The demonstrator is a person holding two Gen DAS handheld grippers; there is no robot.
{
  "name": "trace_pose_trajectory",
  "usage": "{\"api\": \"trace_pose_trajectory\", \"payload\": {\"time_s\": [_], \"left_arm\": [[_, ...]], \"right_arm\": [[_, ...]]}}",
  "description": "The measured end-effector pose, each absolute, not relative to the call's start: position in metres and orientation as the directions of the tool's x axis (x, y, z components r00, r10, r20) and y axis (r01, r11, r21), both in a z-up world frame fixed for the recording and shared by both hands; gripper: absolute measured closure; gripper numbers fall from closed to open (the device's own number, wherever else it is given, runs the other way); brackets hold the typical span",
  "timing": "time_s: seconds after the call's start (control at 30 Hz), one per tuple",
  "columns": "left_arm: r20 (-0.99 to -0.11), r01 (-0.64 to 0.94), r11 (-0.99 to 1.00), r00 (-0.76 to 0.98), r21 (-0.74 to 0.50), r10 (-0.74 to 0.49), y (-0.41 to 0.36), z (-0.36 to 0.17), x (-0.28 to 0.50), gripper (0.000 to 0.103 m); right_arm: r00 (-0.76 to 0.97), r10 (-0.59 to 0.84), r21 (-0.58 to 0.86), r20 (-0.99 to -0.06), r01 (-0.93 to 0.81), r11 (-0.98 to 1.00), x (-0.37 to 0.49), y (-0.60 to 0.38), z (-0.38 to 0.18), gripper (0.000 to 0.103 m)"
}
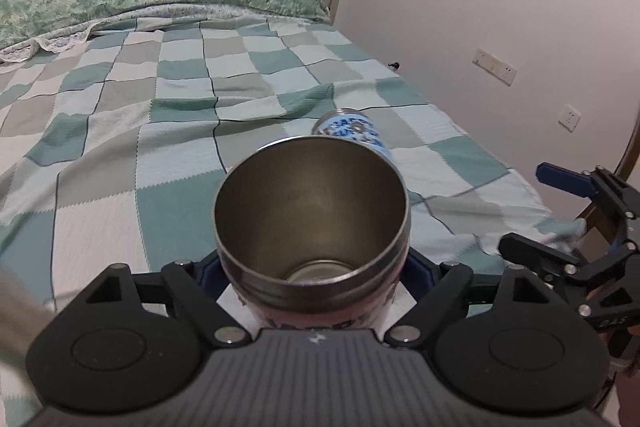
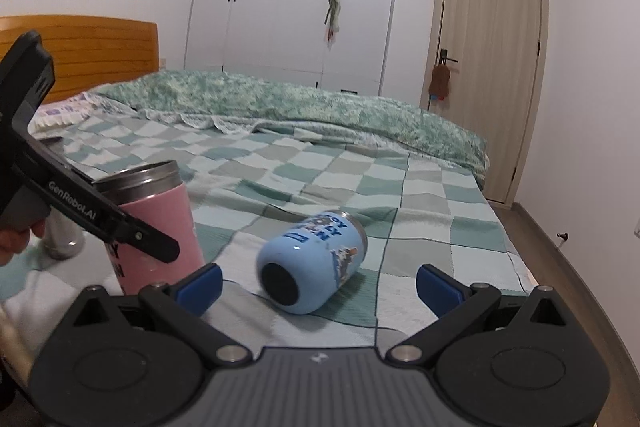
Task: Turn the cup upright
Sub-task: 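Lift the pink cup with the right tool and rotate it rim-up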
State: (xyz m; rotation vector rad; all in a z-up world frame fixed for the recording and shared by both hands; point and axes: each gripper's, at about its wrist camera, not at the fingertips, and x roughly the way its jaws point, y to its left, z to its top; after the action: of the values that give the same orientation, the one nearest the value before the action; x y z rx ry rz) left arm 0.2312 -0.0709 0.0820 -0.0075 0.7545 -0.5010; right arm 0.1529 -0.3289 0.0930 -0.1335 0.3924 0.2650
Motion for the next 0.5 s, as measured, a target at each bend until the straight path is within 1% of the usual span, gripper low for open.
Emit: {"api": "trace_pose_trajectory", "payload": {"time_s": [0.2,0.37,0.5], "left_arm": [[-0.662,0.424,0.885,0.610,-0.192,-0.435,-0.062,0.092,0.180,0.017],[-0.729,0.385,0.888,0.530,-0.250,-0.434,-0.052,0.086,0.154,0.017],[-0.774,0.326,0.900,0.473,-0.290,-0.421,-0.048,0.065,0.157,0.017]], "right_arm": [[0.887,0.258,-0.062,-0.382,-0.303,0.951,0.113,-0.323,0.100,0.000],[0.875,0.294,-0.045,-0.385,-0.336,0.941,0.088,-0.313,0.098,0.000],[0.855,0.325,-0.027,-0.405,-0.366,0.930,0.078,-0.304,0.092,0.000]]}}
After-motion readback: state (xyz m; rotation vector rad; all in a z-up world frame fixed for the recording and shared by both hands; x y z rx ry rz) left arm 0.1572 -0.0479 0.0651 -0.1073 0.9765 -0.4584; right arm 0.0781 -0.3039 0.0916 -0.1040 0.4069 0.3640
